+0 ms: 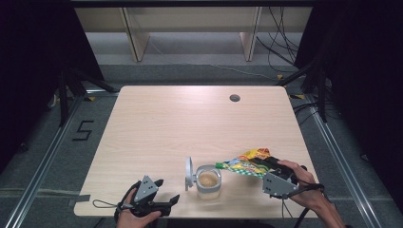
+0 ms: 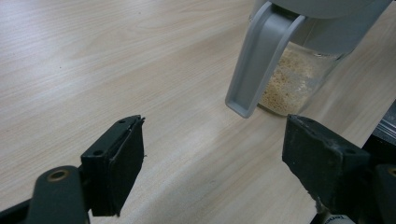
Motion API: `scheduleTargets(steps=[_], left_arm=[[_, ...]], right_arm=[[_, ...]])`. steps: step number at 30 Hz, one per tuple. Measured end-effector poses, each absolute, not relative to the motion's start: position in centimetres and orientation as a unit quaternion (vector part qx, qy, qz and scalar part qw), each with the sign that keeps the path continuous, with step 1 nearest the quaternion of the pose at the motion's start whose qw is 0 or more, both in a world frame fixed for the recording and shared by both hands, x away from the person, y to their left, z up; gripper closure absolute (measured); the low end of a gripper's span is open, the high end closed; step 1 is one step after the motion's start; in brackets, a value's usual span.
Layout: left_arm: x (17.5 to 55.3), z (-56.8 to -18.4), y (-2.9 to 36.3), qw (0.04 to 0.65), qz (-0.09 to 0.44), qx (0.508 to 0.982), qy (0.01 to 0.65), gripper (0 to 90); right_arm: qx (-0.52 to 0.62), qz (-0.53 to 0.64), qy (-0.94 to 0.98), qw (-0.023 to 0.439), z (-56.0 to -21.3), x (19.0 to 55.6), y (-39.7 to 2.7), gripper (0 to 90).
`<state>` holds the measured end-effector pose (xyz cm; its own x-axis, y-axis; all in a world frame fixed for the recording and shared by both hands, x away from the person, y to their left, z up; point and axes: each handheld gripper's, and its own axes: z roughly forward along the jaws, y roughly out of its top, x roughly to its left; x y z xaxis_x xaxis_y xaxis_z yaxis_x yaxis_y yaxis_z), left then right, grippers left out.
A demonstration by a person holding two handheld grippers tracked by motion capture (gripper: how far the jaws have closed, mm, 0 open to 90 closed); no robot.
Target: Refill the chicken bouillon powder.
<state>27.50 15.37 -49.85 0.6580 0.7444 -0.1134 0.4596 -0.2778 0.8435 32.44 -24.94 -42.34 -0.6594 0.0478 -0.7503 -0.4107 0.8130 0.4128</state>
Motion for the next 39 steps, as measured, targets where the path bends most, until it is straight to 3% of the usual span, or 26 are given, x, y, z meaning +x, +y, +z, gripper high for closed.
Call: scheduleTargets(steps=[4, 15, 32, 39], left_arm=[[27.5, -49.8, 15.3, 0.461, 0.154, 0.786, 0.383, 20.3], [27.5, -49.8, 15.3, 0.462, 0.153, 0.784, 0.385, 20.3], [27.5, -49.8, 15.3, 0.465, 0.154, 0.783, 0.384, 20.3], [27.6, -49.8, 15.5, 0.459, 0.16, 0.79, 0.372, 20.3]], right_arm=[[-0.043, 0.338, 0.867, 0.365, -42.8, 33.2, -26.0, 72.3], [0.061, 0.419, 0.845, 0.326, -44.1, 35.6, -28.1, 74.2], [0.237, 0.47, 0.802, 0.284, -45.6, 35.8, -30.5, 74.1], [0.251, 0.468, 0.796, 0.291, -45.8, 35.3, -31.1, 71.9]])
